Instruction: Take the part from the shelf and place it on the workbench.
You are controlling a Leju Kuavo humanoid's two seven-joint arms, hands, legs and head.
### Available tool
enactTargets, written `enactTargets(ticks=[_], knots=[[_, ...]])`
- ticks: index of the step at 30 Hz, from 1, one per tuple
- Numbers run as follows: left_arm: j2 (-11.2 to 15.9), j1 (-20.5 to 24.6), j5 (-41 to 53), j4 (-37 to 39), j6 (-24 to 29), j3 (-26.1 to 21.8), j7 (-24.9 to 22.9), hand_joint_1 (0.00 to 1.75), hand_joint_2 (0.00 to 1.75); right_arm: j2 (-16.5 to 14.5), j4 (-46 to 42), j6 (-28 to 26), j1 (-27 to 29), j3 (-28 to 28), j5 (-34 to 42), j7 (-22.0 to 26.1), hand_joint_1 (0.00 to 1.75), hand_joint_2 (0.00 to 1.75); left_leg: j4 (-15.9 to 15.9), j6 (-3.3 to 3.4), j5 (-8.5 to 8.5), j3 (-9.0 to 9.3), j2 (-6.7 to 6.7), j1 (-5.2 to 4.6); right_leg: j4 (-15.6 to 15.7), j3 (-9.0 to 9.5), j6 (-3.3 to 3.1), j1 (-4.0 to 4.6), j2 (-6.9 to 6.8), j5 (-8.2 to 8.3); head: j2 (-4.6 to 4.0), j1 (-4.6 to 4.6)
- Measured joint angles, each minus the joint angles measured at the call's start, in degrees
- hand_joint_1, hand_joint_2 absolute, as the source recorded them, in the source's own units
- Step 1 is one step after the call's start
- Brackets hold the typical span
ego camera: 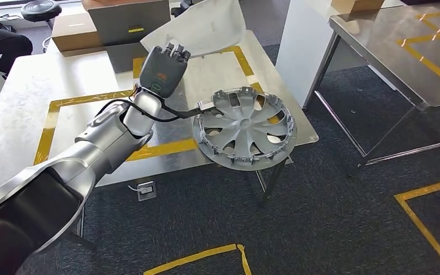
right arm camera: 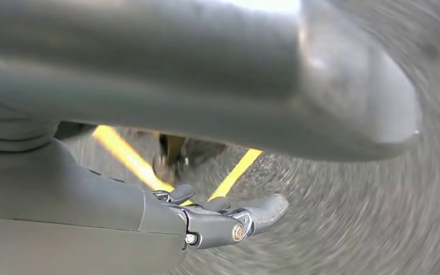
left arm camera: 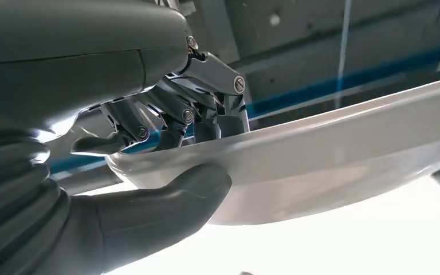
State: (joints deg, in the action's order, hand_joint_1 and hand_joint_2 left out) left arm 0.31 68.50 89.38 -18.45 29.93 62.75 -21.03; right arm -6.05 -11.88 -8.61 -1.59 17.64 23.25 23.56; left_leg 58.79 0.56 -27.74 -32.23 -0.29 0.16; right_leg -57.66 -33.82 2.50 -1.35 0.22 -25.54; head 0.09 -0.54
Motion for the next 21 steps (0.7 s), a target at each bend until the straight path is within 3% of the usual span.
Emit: enactTargets(ticks=[9, 21], knots=[[6.5, 3.6, -3.1, 5.3, -10.1, 0.4, -2.9, 1.75, 1.75, -0.1, 0.2, 0.0, 0.6, -4.8, -3.0, 0.0, 0.00, 0.00, -0.2, -0.14, 0.01, 0.03, -0.07, 0.01, 0.0, -0.03, -0.20, 0.01, -0.04, -0.09, 0.00, 0.01], [12.5, 2.3, -10.1, 7.7, -20.0, -2.4, -7.5, 1.75, 1.75, -0.1, 0.2, 0.0, 0.7, -5.3, -4.1, 0.6, 0.00, 0.00, -0.2, -0.18, -0.02, 0.06, -0.10, 0.02, 0.0, 0.01, -0.32, 0.02, -0.08, -0.17, 0.00, 0.02]])
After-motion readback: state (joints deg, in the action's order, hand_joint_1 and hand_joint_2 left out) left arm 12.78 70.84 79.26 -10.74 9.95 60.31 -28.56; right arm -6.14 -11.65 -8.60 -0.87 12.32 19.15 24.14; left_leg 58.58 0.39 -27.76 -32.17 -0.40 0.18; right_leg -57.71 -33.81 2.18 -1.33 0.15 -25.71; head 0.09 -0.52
